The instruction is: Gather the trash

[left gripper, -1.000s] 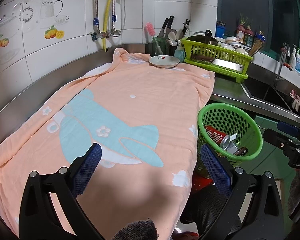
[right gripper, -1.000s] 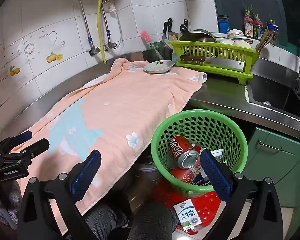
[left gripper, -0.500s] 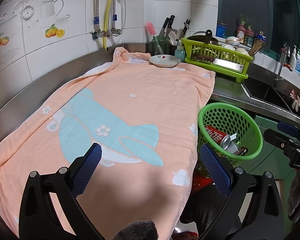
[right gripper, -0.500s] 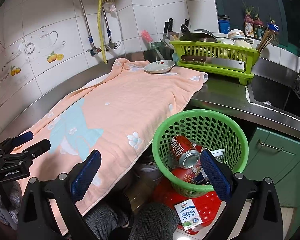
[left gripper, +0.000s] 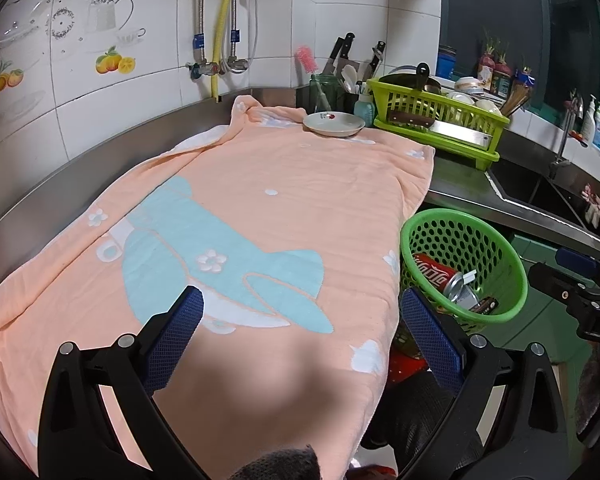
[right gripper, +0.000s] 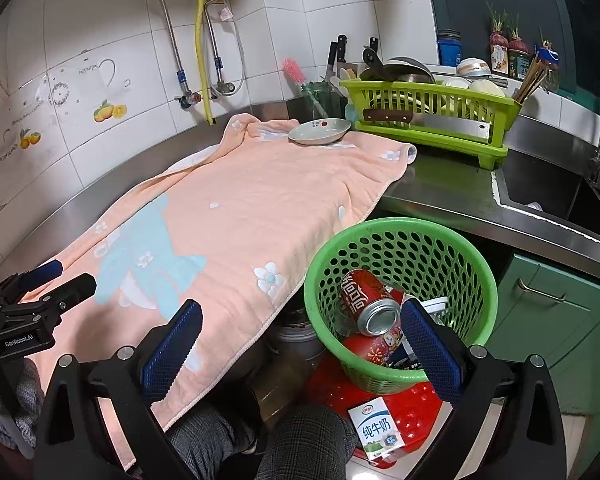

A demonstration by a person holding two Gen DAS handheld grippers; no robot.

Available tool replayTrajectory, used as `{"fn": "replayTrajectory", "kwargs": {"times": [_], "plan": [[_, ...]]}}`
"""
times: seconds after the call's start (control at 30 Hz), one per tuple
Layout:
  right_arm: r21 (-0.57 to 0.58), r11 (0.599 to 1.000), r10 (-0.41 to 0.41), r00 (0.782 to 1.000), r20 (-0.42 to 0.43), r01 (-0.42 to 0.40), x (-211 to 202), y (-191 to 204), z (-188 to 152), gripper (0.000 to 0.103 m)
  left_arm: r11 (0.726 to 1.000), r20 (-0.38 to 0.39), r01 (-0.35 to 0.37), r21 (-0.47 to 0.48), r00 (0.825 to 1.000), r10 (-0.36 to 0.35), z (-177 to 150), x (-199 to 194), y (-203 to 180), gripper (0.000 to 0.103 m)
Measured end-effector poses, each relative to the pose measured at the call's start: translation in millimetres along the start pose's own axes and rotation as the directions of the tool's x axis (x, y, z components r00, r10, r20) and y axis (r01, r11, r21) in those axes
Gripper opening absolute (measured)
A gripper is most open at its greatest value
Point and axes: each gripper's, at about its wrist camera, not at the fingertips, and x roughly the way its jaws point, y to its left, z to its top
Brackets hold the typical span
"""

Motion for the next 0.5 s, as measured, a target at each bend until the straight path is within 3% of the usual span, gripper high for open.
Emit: {"fn": "replayTrajectory", "kwargs": {"times": [0.5], "plan": [[0.001, 1.0, 0.007, 1.0, -0.003, -0.007, 1.4, 1.8, 0.1, 0.096, 1.0, 0.015, -0.025, -0.006, 1.0, 0.025, 0.7, -3.4, 3.2, 0.098]]}}
